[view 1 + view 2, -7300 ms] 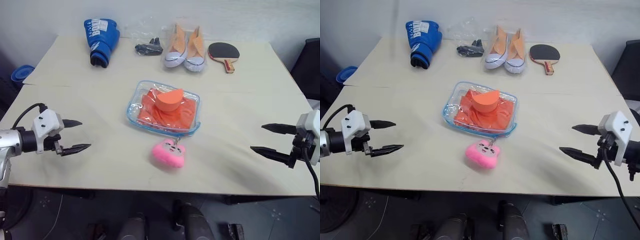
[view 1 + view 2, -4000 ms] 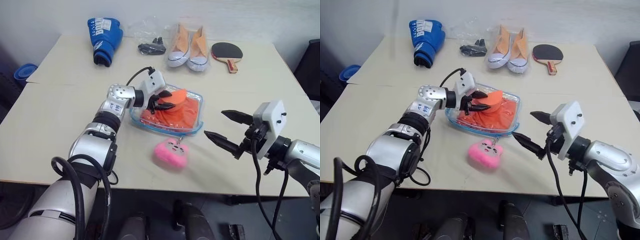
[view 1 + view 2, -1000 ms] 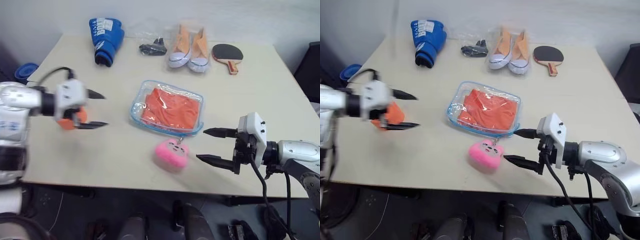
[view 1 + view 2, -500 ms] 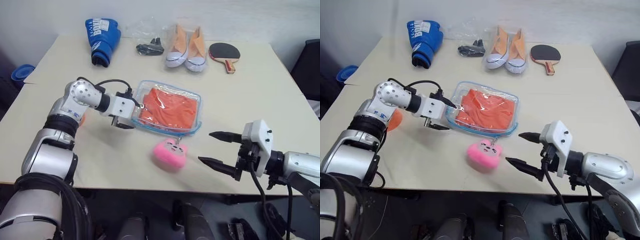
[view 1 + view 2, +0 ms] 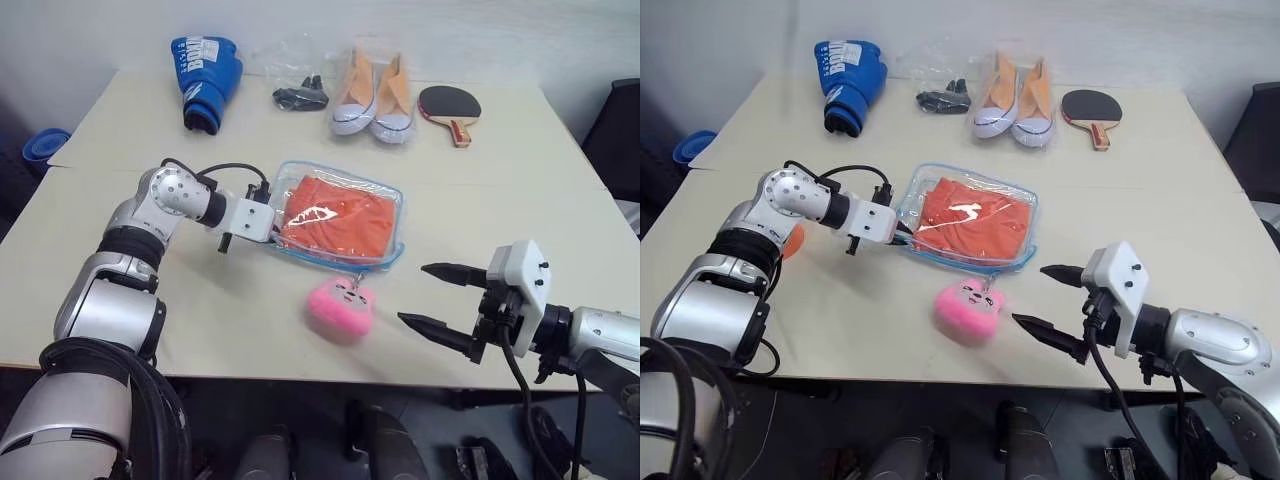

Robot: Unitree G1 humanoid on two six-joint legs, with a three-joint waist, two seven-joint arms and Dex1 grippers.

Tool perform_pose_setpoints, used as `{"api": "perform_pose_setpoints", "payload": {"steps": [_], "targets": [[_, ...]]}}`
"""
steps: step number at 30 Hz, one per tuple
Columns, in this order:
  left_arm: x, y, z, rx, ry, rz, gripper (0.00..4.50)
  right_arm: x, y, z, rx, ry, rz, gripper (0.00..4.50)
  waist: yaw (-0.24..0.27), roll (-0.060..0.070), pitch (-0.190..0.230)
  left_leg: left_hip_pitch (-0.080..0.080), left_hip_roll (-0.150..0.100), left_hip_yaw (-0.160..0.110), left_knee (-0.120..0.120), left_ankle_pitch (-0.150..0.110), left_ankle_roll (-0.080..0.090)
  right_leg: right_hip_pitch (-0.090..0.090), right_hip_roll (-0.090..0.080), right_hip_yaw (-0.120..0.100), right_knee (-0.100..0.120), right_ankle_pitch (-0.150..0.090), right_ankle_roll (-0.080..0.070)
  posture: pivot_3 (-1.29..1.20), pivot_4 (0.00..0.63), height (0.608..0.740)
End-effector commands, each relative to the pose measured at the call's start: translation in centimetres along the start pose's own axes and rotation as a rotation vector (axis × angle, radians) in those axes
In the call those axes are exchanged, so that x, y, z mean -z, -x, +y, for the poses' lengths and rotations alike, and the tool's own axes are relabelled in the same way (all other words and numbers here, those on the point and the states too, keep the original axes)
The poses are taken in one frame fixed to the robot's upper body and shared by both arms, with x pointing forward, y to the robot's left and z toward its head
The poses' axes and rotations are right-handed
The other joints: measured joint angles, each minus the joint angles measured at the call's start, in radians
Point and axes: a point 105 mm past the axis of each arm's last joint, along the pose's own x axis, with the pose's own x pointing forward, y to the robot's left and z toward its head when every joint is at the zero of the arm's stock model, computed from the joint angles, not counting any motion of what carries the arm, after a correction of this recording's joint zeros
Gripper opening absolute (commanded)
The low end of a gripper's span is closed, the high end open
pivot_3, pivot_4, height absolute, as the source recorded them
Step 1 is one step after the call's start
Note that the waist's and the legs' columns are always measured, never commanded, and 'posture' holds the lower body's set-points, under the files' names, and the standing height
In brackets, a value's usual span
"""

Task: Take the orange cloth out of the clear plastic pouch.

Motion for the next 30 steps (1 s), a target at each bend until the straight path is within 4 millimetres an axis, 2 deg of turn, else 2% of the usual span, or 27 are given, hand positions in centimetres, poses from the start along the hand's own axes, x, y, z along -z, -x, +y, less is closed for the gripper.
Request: {"api": "perform_pose_setpoints", "payload": {"steps": [1, 8, 11, 16, 22, 29, 30], "targets": [[-0.5, 1.0, -0.7, 0.003, 0.013, -0.039, 0.04, -0.7, 0.1, 0.1, -0.023, 0.03, -0.014, 4.5, -0.002, 0.0, 0.0, 0.0, 0.0, 0.0, 0.0, 0.0, 0.0, 0.0, 0.0, 0.0, 0.0, 0.0, 0.0, 0.0, 0.15, 0.74], [-3.3, 2.4, -4.9, 0.003, 0.084, -0.039, 0.04, -0.3, -0.4, 0.7, -0.082, 0.016, -0.005, 4.5, -0.001, 0.0, 0.0, -0.001, 0.001, -0.003, 0.002, 0.0, 0.0, 0.0, -0.006, 0.003, -0.001, 0.0, 0.0, 0.0, 0.15, 0.74], [-3.6, 2.3, -7.1, -0.013, 0.141, 0.041, 0.04, 0.0, -0.5, 0.8, -0.101, 0.012, 0.005, 4.5, 0.001, 0.0, 0.0, -0.001, 0.001, -0.005, 0.002, 0.0, 0.0, 0.001, -0.006, 0.005, -0.001, 0.0, 0.0, 0.0, 0.15, 0.74], [-3.4, 1.9, -9.1, -0.092, 0.311, 0.132, 0.04, 0.2, -0.3, 0.9, -0.122, 0.012, 0.017, 4.5, 0.002, 0.0, 0.0, -0.001, 0.0, -0.007, 0.002, 0.0, 0.0, 0.003, -0.007, 0.005, -0.001, 0.0, 0.0, 0.0, 0.15, 0.74], [-2.7, 1.2, -9.4, -0.186, 0.407, 0.174, 0.04, 0.4, -0.2, 0.9, -0.135, 0.022, 0.04, 4.5, 0.002, 0.0, 0.0, 0.0, 0.0, -0.007, 0.001, 0.0, 0.0, 0.003, -0.007, 0.005, -0.001, 0.0, -0.001, 0.0, 0.15, 0.74], [-1.3, 1.3, -9.5, -0.206, 0.405, 0.191, 0.04, 0.4, -0.1, 0.9, -0.136, 0.026, 0.042, 4.5, 0.003, 0.0, 0.0, 0.0, 0.0, -0.007, 0.001, 0.0, 0.0, 0.003, -0.008, 0.005, -0.001, 0.0, -0.001, 0.0, 0.15, 0.74], [-1.0, 1.5, -9.3, -0.22, 0.415, 0.189, 0.49, 0.4, -0.1, 0.9, -0.134, 0.025, 0.043, 4.5, 0.002, 0.0, 0.0, 0.0, 0.0, -0.007, 0.002, 0.0, 0.0, 0.003, -0.008, 0.005, -0.001, 0.0, -0.001, 0.0, 0.15, 0.74]]}}
